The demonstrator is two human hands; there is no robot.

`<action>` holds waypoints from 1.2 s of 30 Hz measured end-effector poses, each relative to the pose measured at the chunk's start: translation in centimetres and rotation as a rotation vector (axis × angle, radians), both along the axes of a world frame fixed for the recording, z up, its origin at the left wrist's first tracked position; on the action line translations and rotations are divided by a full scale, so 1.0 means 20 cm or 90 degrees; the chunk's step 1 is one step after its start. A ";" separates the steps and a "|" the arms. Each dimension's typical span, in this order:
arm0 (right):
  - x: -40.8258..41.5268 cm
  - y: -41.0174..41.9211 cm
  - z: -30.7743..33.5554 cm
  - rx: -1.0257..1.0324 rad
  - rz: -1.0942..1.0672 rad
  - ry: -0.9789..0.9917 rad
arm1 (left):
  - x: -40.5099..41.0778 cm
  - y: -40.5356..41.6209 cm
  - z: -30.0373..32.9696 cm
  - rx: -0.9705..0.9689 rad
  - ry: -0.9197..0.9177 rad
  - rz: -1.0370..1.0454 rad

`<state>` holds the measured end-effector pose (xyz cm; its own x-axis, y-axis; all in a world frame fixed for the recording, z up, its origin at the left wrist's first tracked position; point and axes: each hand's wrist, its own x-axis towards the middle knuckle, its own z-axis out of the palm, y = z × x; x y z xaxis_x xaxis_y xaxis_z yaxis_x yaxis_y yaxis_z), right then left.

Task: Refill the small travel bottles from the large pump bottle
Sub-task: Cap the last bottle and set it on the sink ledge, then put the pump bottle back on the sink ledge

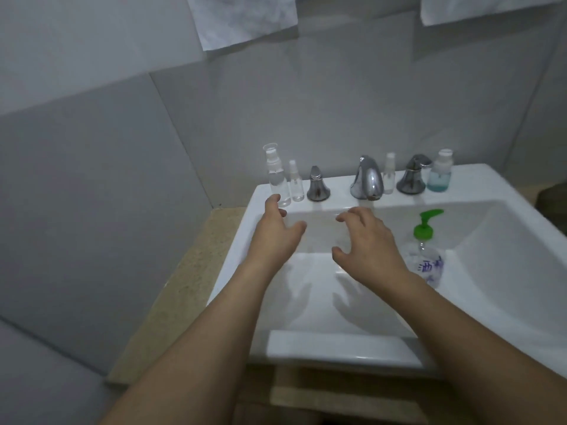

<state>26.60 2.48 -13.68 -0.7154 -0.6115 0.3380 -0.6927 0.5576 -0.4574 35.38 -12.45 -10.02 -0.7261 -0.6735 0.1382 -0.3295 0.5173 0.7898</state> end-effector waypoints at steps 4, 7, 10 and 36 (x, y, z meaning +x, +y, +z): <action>-0.01 0.28 0.04 -0.006 -0.025 -0.078 | -0.03 0.23 0.00 0.024 -0.026 -0.075; -0.08 0.50 0.04 -0.033 -0.073 -0.177 | -0.11 0.40 -0.02 0.053 -0.053 -0.128; -0.17 0.68 0.00 -0.041 -0.125 -0.246 | -0.21 0.53 -0.06 0.062 -0.083 -0.172; -0.48 0.71 -0.09 0.030 -0.116 -0.345 | -0.56 0.73 -0.30 0.090 -0.137 -0.208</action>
